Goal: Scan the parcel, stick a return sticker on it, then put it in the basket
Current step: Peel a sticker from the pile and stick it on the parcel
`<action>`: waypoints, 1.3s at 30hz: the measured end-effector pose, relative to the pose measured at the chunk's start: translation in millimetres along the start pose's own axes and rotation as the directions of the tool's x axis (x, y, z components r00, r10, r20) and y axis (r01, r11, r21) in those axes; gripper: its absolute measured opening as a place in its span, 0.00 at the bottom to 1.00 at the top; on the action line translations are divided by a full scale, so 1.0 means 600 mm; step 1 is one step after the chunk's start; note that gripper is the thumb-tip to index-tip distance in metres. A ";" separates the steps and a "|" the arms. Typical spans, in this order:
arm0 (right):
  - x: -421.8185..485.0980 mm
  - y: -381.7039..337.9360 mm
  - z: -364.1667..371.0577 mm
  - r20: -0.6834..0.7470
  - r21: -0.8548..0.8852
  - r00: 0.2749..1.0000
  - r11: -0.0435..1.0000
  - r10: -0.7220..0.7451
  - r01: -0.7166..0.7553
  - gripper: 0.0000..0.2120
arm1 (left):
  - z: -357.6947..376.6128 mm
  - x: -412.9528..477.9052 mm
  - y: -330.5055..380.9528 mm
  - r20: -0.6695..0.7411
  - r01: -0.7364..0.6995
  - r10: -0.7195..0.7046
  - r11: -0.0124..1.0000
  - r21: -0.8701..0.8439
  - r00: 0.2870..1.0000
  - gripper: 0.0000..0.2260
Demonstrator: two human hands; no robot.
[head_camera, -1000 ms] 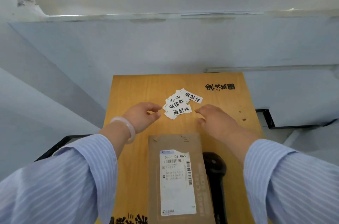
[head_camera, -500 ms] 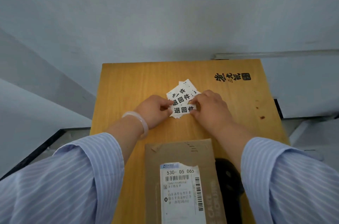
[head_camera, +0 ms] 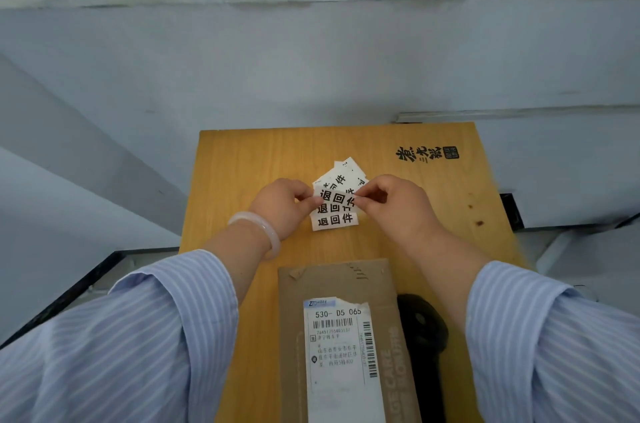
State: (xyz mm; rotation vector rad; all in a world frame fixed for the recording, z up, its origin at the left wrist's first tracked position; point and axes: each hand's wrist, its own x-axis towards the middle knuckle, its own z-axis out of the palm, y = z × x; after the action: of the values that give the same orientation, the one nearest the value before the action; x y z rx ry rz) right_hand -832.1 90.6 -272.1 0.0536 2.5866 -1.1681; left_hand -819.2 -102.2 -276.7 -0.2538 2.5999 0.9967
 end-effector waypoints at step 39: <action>-0.345 -0.173 -0.190 -0.167 0.408 0.977 0.892 -0.134 0.192 0.04 | -0.129 -0.362 0.153 0.000 -0.019 0.026 0.730 -0.683 1.000 0.08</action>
State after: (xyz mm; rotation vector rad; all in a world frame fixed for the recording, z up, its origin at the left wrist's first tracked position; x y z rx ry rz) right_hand -680.4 123.9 -66.0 0.0074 2.4336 -1.8332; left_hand -663.8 -77.3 -84.3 -0.3887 2.1052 1.9365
